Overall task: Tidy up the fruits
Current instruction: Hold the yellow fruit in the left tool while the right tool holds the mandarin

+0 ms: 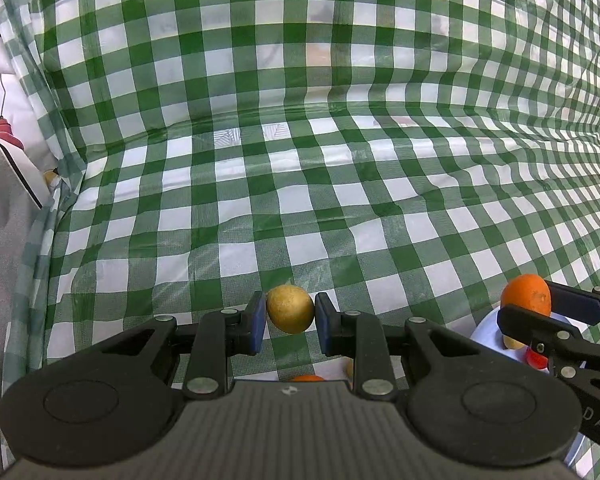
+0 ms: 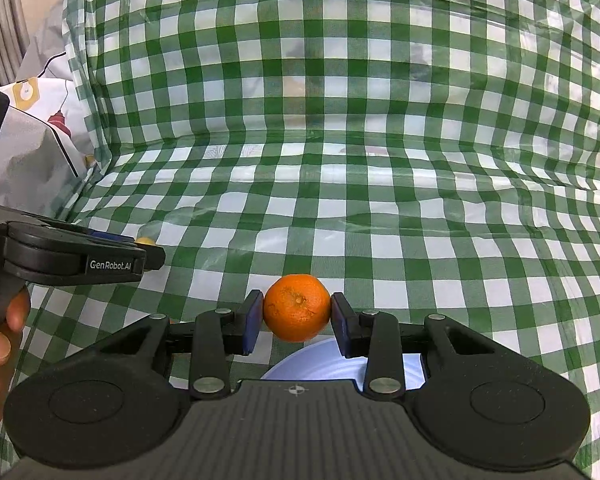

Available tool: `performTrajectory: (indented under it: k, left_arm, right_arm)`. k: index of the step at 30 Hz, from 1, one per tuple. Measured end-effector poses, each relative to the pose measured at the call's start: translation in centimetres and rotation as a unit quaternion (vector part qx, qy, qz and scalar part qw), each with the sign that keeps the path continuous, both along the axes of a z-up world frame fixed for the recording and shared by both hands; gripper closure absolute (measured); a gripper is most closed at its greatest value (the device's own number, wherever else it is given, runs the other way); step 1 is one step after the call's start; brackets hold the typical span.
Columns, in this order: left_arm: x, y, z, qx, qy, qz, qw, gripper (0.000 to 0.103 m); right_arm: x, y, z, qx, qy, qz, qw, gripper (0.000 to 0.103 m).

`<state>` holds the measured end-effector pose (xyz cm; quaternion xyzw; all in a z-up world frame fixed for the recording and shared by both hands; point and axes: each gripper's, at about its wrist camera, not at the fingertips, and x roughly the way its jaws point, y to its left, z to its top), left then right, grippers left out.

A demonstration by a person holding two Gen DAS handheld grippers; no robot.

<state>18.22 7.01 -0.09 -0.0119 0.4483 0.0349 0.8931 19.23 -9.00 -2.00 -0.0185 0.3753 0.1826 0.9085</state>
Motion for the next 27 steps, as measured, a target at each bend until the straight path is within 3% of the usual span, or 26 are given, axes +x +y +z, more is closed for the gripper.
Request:
performTrajectory:
  k: [27]
  left_arm:
    - [-0.01,-0.17,0.11,-0.002,-0.002,0.002,1.0000,0.074]
  right_arm:
    - [-0.04,0.06,0.29,-0.006,0.002,-0.002,1.000,0.065]
